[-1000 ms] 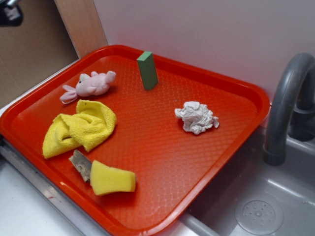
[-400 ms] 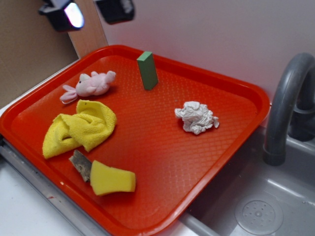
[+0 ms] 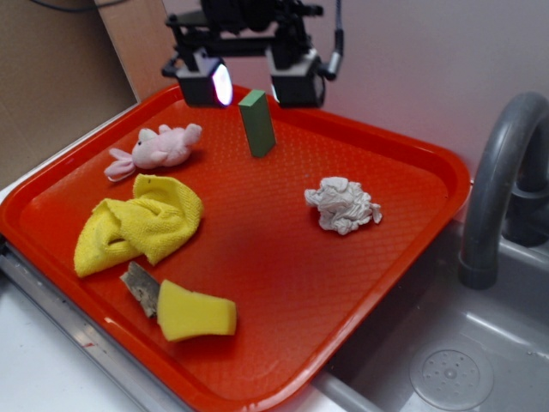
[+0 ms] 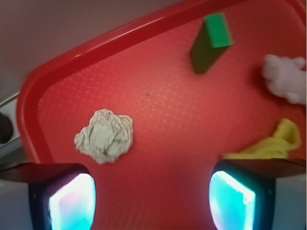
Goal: Grab the white paper.
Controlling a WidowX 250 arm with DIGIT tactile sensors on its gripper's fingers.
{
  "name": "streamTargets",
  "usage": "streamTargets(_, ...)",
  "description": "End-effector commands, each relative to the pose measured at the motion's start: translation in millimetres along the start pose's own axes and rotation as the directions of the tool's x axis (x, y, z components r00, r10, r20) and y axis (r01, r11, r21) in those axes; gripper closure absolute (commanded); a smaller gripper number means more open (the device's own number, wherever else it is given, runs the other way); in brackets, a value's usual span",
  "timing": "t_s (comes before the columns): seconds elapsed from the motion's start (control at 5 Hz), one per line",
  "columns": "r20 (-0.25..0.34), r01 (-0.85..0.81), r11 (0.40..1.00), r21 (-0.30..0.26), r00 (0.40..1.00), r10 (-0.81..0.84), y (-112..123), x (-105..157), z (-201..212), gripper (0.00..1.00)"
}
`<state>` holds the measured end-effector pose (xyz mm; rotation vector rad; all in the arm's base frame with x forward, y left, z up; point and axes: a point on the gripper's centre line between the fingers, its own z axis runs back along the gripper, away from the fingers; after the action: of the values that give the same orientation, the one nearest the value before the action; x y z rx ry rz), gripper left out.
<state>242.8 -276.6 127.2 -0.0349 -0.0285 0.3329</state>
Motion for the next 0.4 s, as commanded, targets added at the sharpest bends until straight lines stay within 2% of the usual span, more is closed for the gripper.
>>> streamTargets(0.0, -0.01, 0.079, 0.996, -0.037, 0.997, -0.079, -26.4, 5.3, -45.7, 0.0)
streamTargets(0.2, -0.008, 0.128, 0.988, -0.087, 0.992, -0.13, -34.1, 1.8, -67.0, 0.0)
